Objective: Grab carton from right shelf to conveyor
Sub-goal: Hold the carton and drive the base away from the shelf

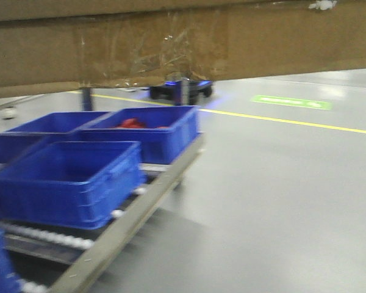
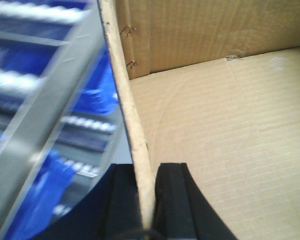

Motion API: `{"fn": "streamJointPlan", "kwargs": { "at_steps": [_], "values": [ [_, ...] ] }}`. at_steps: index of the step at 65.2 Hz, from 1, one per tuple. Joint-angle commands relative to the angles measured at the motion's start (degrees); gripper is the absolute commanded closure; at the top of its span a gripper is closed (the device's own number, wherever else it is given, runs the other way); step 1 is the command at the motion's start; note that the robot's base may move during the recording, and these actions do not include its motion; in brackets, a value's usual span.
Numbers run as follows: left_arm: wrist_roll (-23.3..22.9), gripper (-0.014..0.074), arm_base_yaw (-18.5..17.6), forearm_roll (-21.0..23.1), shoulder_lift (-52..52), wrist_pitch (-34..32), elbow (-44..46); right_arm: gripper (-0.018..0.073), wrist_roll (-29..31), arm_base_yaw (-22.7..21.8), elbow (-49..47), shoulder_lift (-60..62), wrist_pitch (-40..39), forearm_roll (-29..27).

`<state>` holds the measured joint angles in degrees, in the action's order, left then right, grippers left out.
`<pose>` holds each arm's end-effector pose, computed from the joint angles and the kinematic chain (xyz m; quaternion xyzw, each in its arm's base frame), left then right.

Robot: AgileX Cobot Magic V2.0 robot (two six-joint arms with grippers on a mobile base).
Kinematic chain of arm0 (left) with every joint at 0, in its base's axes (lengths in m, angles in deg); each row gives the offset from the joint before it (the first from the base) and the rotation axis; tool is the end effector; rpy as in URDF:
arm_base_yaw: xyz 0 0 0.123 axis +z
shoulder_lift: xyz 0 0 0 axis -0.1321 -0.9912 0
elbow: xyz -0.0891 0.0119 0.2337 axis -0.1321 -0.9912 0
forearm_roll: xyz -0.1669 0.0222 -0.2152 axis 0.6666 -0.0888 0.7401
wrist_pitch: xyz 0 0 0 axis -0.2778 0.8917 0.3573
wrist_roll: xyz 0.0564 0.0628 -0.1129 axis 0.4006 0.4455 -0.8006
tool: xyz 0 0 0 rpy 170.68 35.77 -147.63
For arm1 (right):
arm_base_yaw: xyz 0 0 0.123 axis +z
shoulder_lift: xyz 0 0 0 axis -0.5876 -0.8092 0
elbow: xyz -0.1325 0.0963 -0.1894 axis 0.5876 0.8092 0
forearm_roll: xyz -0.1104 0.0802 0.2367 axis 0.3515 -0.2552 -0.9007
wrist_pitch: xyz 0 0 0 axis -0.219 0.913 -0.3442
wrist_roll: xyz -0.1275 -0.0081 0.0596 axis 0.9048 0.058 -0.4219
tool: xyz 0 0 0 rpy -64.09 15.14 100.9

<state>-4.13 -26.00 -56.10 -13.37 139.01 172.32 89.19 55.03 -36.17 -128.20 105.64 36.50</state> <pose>0.2778 -0.1197 0.4243 0.0304 0.8991 -0.0187 0.4363 0.2797 0.1316 0.4200 -0.1723 0.8616 0.1939 0.4364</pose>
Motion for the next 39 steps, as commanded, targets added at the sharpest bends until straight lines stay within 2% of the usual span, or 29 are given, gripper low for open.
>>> {"fn": "streamJointPlan", "kwargs": {
  "at_steps": [1,39],
  "values": [
    [0.43,0.0610,-0.47,-0.56,0.50,-0.46,0.00,0.0628,0.30,0.08,-0.49,0.65,-3.90,-1.28],
    [0.43,0.0610,-0.47,-0.56,0.50,-0.46,0.00,0.0628,0.30,0.08,-0.49,0.65,-3.90,-1.28]
  ]
}}
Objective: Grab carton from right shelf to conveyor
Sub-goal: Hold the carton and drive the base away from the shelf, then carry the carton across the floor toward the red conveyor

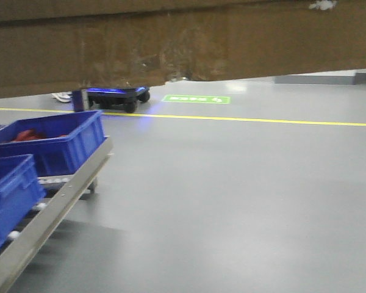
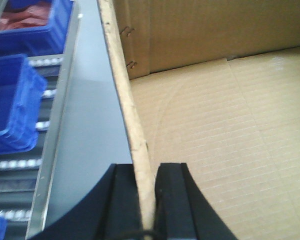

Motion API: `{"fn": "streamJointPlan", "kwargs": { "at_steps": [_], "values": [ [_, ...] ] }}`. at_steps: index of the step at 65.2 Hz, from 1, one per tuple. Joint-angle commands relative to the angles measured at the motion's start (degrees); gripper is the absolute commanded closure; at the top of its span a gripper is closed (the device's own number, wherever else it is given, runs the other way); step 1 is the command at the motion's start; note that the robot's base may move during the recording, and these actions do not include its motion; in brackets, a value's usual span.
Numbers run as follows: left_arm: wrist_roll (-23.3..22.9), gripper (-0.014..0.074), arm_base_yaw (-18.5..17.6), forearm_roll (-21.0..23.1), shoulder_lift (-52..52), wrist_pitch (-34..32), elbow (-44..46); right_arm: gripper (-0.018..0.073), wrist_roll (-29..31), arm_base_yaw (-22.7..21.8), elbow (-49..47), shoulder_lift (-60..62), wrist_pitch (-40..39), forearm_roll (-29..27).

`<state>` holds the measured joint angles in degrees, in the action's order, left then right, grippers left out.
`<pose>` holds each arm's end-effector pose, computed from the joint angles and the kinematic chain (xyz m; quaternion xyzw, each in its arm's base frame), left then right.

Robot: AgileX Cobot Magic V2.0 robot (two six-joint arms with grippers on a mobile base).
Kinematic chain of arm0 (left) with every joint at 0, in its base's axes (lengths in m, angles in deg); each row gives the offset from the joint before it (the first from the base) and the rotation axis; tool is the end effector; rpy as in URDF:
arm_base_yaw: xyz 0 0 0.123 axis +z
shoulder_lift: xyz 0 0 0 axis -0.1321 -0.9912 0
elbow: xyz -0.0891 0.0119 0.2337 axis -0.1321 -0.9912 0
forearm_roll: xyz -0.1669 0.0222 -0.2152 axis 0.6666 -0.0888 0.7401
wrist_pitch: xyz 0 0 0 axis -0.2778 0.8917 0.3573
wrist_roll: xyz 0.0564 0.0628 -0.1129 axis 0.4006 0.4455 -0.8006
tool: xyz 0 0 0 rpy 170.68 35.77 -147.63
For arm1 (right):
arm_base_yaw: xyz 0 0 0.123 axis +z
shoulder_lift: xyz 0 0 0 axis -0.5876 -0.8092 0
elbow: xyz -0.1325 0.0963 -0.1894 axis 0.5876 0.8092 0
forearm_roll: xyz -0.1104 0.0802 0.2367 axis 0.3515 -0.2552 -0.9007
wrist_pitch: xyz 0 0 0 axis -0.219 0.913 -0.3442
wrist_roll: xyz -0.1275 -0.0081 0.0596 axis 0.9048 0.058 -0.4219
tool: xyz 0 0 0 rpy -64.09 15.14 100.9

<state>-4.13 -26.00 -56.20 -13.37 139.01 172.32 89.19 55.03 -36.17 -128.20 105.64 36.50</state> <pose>0.2779 -0.1195 0.4244 0.0303 0.8989 -0.0179 0.4367 0.2797 0.1316 0.4200 -0.1723 0.8616 0.1939 0.4364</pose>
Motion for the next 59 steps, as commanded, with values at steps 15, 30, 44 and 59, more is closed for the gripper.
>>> {"fn": "streamJointPlan", "kwargs": {
  "at_steps": [15,30,44,59],
  "values": [
    [0.43,0.0610,-0.47,-0.46,0.50,-0.46,0.00,0.0628,0.30,0.08,-0.49,0.65,-3.90,-1.28],
    [0.43,0.0610,-0.47,-0.46,0.50,-0.46,0.00,0.0628,0.30,0.08,-0.49,0.65,-3.90,-1.28],
    [0.43,0.0610,-0.47,-0.46,0.50,-0.46,0.00,0.0628,0.30,0.08,-0.49,0.65,-3.90,-1.28],
    [0.43,0.0610,-0.47,-0.46,0.50,-0.46,0.00,0.0628,0.30,0.08,-0.49,0.65,-3.90,-1.28]
  ]
}}
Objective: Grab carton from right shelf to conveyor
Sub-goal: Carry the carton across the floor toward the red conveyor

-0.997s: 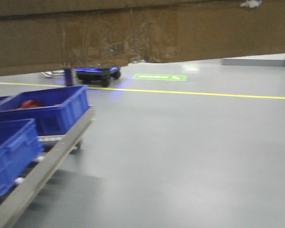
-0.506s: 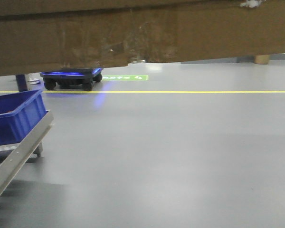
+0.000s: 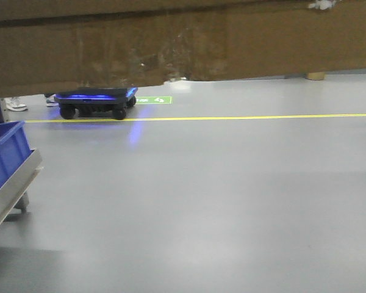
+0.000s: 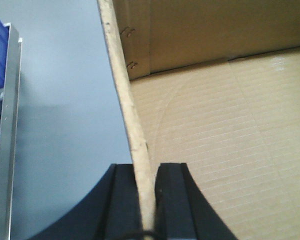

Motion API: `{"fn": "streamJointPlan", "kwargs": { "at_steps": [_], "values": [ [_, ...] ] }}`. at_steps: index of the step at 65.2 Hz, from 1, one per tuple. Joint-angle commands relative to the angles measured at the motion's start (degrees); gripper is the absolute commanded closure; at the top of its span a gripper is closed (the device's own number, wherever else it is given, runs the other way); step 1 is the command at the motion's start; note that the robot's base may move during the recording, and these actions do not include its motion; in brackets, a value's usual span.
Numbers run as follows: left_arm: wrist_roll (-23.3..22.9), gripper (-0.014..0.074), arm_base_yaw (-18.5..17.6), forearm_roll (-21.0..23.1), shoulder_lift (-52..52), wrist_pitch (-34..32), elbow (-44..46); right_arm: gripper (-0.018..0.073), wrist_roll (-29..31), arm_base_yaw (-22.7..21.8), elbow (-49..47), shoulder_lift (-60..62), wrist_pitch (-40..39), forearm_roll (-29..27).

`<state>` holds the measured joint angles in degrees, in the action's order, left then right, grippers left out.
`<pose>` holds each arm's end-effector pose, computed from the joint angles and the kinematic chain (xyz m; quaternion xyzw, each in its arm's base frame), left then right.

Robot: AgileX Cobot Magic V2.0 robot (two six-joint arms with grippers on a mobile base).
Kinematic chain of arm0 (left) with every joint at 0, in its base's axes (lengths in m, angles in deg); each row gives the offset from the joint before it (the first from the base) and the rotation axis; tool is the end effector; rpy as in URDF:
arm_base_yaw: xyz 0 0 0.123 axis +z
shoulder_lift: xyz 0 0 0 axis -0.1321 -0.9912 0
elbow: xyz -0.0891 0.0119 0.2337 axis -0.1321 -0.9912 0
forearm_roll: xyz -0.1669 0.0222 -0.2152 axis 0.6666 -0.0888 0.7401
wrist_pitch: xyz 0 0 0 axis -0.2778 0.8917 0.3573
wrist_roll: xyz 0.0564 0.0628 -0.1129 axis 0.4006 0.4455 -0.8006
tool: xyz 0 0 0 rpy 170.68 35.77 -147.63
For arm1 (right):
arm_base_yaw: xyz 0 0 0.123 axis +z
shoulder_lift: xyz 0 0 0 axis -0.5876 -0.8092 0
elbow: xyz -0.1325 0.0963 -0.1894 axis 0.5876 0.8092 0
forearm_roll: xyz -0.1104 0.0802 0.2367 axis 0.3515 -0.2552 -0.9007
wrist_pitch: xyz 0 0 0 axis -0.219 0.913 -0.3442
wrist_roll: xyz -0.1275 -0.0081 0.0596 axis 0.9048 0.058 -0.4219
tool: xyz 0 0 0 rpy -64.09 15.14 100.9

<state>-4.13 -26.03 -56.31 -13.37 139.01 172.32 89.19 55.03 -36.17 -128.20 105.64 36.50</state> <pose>0.2780 -0.1194 0.4245 0.0305 0.8987 -0.0172 0.4371 0.2797 0.1316 0.4200 -0.1723 0.8616 0.1939 0.4364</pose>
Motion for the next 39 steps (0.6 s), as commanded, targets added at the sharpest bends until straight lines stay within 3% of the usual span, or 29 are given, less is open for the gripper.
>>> {"fn": "streamJointPlan", "kwargs": {
  "at_steps": [1,39],
  "values": [
    [0.43,0.0610,-0.44,-0.35,0.50,-0.46,0.00,0.0628,0.30,0.08,-0.49,0.65,-3.90,-1.28],
    [0.43,0.0610,-0.44,-0.35,0.50,-0.46,0.00,0.0628,0.30,0.08,-0.49,0.65,-3.90,-1.28]
  ]
}}
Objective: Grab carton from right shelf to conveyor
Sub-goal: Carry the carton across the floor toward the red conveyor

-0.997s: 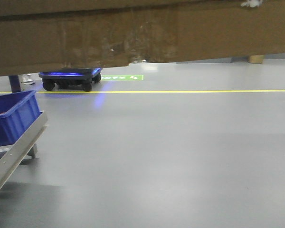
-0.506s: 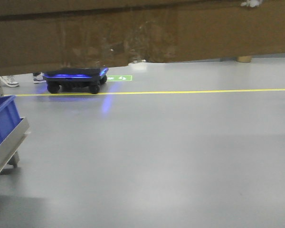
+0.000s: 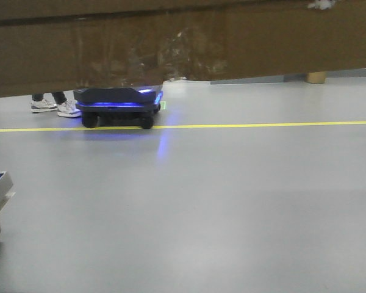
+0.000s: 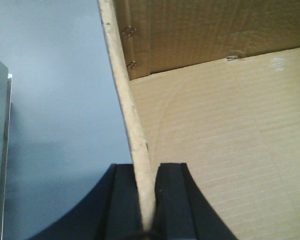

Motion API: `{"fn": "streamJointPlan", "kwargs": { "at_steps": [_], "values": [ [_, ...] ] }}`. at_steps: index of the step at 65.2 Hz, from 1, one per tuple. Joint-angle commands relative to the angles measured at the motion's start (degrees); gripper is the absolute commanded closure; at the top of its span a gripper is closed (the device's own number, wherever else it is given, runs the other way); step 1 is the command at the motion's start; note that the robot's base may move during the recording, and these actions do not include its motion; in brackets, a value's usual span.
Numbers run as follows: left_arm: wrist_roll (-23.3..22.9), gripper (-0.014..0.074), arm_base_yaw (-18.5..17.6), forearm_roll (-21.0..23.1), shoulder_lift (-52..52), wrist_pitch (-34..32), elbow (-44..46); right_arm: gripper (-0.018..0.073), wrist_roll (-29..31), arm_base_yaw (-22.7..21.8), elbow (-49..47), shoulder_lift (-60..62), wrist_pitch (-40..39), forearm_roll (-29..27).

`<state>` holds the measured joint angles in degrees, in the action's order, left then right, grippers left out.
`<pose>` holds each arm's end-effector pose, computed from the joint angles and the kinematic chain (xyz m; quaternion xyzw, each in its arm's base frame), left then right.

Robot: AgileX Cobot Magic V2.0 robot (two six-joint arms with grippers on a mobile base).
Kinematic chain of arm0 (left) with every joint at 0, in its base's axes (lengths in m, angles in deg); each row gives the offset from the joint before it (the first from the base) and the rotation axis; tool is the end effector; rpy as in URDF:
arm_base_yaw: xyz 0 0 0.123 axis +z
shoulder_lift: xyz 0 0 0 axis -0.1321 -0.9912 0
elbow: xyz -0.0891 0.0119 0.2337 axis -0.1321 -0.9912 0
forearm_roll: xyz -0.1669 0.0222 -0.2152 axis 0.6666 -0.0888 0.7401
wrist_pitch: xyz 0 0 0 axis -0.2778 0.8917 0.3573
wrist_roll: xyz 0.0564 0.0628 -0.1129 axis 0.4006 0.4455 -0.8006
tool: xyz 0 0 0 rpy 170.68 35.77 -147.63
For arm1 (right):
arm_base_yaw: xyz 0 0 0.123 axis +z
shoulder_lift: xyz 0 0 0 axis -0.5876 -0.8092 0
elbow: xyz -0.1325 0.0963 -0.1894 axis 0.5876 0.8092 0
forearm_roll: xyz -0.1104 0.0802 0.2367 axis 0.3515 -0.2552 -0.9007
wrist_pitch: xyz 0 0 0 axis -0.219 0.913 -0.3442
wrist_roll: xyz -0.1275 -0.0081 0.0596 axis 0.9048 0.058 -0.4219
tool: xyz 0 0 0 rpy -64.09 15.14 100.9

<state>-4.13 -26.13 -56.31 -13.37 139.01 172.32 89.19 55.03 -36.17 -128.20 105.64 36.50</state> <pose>0.2777 -0.1199 0.4245 0.0313 0.8987 -0.0176 0.4371 0.2797 0.1316 0.4200 -0.1723 0.8616 0.1939 0.4364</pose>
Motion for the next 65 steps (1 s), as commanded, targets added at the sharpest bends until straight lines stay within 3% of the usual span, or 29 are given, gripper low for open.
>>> {"fn": "streamJointPlan", "kwargs": {
  "at_steps": [1,65],
  "values": [
    [0.43,0.0610,-0.34,-0.35,0.50,-0.46,0.00,0.0628,0.30,0.08,-0.49,0.65,-3.90,-1.28],
    [0.43,0.0610,-0.34,-0.51,0.50,-3.04,0.00,0.0628,0.30,0.08,-0.49,0.54,-4.36,-1.28]
  ]
}}
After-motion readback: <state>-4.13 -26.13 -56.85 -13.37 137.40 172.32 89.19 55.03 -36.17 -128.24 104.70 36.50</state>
